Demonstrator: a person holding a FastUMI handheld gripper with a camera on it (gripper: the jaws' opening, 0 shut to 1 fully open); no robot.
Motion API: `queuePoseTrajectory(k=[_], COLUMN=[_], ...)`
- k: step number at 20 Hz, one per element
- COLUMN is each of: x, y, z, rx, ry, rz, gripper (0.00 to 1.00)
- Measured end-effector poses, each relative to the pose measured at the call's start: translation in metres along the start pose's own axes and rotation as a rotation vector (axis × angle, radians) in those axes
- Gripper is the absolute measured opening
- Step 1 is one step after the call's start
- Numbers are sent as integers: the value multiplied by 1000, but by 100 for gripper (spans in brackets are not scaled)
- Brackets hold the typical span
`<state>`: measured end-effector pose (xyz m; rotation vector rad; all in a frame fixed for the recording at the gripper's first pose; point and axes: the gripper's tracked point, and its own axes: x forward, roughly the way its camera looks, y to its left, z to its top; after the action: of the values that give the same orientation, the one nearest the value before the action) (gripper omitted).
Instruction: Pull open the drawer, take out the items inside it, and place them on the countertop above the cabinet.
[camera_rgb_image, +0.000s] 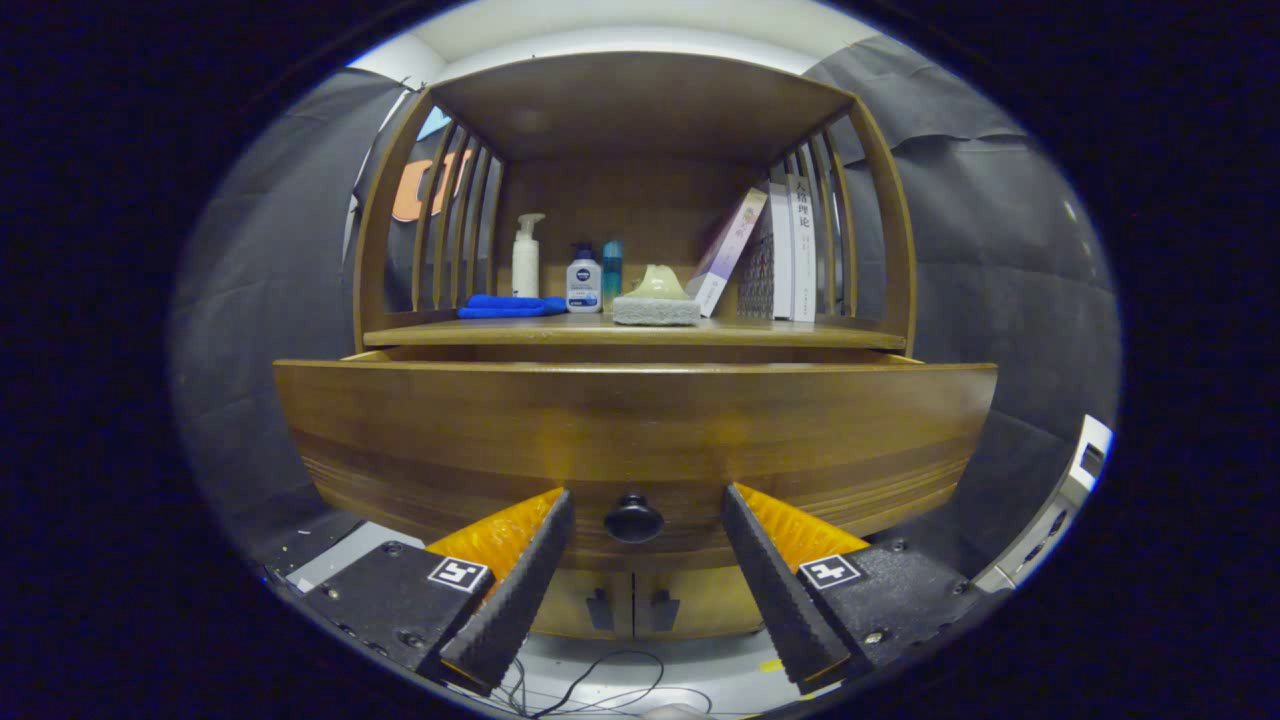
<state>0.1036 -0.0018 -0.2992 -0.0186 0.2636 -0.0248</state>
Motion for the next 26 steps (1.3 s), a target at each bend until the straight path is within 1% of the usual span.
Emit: queuePoseTrajectory(k=[16, 22, 25, 26], x=[78, 95, 93, 93], y=[5, 5, 5, 1], z=[19, 22, 21, 20], rx=[1, 0, -3, -12], ry=[16, 7, 14, 26], rz=[-5, -4, -6, -19], gripper=[98, 98, 98, 98])
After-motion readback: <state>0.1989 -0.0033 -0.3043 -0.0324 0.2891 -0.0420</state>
